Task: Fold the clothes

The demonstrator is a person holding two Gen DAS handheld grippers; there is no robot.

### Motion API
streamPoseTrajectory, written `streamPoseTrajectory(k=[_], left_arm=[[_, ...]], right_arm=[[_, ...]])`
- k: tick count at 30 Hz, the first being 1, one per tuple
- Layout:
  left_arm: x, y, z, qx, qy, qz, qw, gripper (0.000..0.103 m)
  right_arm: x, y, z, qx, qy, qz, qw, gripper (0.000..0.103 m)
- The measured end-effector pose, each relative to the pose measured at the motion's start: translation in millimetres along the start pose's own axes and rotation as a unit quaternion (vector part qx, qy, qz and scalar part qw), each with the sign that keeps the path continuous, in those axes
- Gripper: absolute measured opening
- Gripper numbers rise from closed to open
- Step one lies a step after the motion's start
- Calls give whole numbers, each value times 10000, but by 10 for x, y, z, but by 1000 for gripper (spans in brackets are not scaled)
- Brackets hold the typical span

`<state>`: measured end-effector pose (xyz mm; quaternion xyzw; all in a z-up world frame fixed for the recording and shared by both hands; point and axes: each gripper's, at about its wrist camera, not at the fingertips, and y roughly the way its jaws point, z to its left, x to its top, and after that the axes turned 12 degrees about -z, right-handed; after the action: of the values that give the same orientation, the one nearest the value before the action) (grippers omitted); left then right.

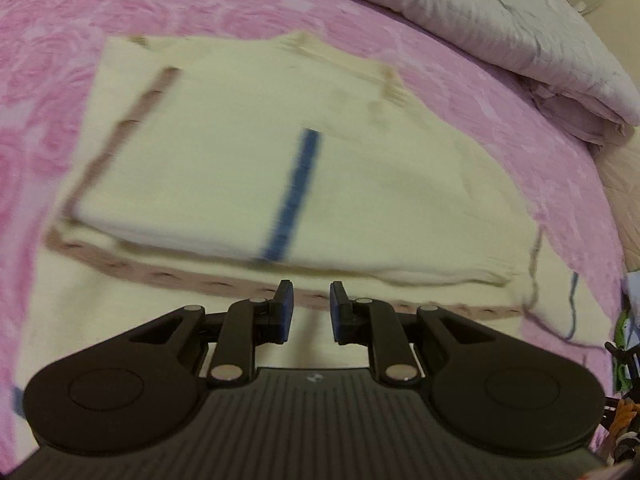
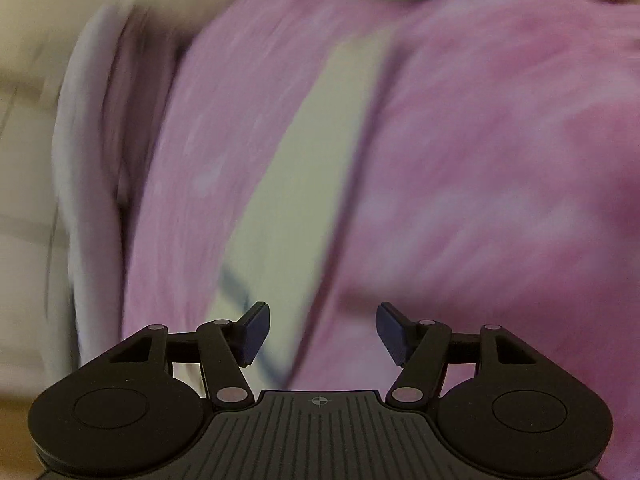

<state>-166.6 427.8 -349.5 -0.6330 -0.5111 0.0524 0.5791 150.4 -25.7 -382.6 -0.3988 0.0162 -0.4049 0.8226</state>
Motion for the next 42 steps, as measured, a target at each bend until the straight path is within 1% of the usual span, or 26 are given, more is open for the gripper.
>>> streamPoseTrajectory(k=[2, 6, 7, 11, 12, 13, 14, 15, 17, 18, 19, 20, 21, 23, 24, 26, 28, 29, 31, 33, 34, 36, 37, 39, 40, 42], left_arm=[[-58, 34, -178, -110, 91, 45, 9999, 14], [-71, 67, -317, -94, 101, 28, 9999, 14], [-74, 76, -352, -90, 103, 24, 9999, 14], [-66, 86, -451, -64, 100, -14, 9999, 14], [-49, 72, -449, -51, 91, -39, 9999, 14], [-32, 59, -447, -37, 81, -63, 9999, 14], [-15, 45, -444, -24, 73, -87, 9999, 14], [0, 25, -427, -2, 80, -104, 9999, 14], [31, -21, -370, 7, 43, -141, 9999, 14], [39, -53, -330, 8, 5, -167, 9999, 14], [47, -85, -290, 8, -35, -192, 9998, 14], [46, -123, -244, 7, -90, -219, 9997, 14], [45, -160, -198, 7, -147, -244, 9996, 14], [25, -235, -85, 39, -304, -260, 9992, 14], [3, -277, -25, 63, -404, -255, 9988, 14], [-46, -363, 104, 106, -596, -243, 9979, 14], [-111, -442, 244, 156, -763, -219, 9967, 14], [-144, -469, 303, 179, -834, -194, 9962, 14], [-210, -512, 410, 196, -970, -124, 9950, 14], [-285, -514, 455, 131, -1095, -36, 9939, 15], [-325, -501, 456, 74, -1155, 9, 9933, 16], [-406, -475, 458, -41, -1273, 99, 9918, 17], [-445, -460, 455, -103, -1334, 141, 9909, 17], [-490, -379, 361, -380, -1488, 146, 9880, 22], [-489, -319, 311, -486, -1612, 140, 9856, 26], [-472, -181, 201, -718, -1862, 112, 9798, 27]], right_arm=[[233, 3, -126, 2, 186, -152, 9997, 64], [518, 157, -246, 77, 262, -133, 9995, 64], [541, 207, -249, 124, 253, -103, 9995, 61], [582, 365, -242, 311, 187, -16, 9993, 60], [595, 390, -251, 295, 160, -11, 9994, 57], [617, 408, -266, 257, 119, -10, 9996, 38], [632, 435, -281, 169, 54, 3, 9998, 22], [632, 460, -270, 77, -15, 13, 10000, 10], [610, 489, -165, -51, -255, -19, 9997, 9], [578, 474, -20, -117, -667, -99, 9977, 8], [505, 415, 199, -89, -1260, -225, 9917, 7], [407, 336, 452, 16, -1910, -367, 9809, 7], [259, 219, 730, 241, -2588, -488, 9644, 7], [-157, -81, 1211, 880, -3708, -580, 9227, 7], [-439, -264, 1410, 1278, -4187, -520, 8976, 7], [-1057, -608, 1655, 1979, -4927, -182, 8472, 7], [-1629, -824, 1718, 2369, -5443, 458, 8034, 8], [-1914, -871, 1687, 2354, -5699, 876, 7824, 8], [-2460, -881, 1520, 1988, -6207, 1753, 7379, 9], [-2753, -907, 1241, 1689, -6486, 2285, 7061, 9], [-2825, -901, 1125, 1564, -6561, 2471, 6957, 9], [-2773, -828, 974, 1307, -6540, 2686, 6950, 9], [-2697, -775, 922, 1172, -6463, 2741, 7024, 9], [-2466, -686, 827, 871, -6167, 2730, 7332, 9], [-2342, -668, 768, 733, -5972, 2707, 7515, 9], [-2104, -619, 728, 555, -5436, 2687, 7933, 9]])
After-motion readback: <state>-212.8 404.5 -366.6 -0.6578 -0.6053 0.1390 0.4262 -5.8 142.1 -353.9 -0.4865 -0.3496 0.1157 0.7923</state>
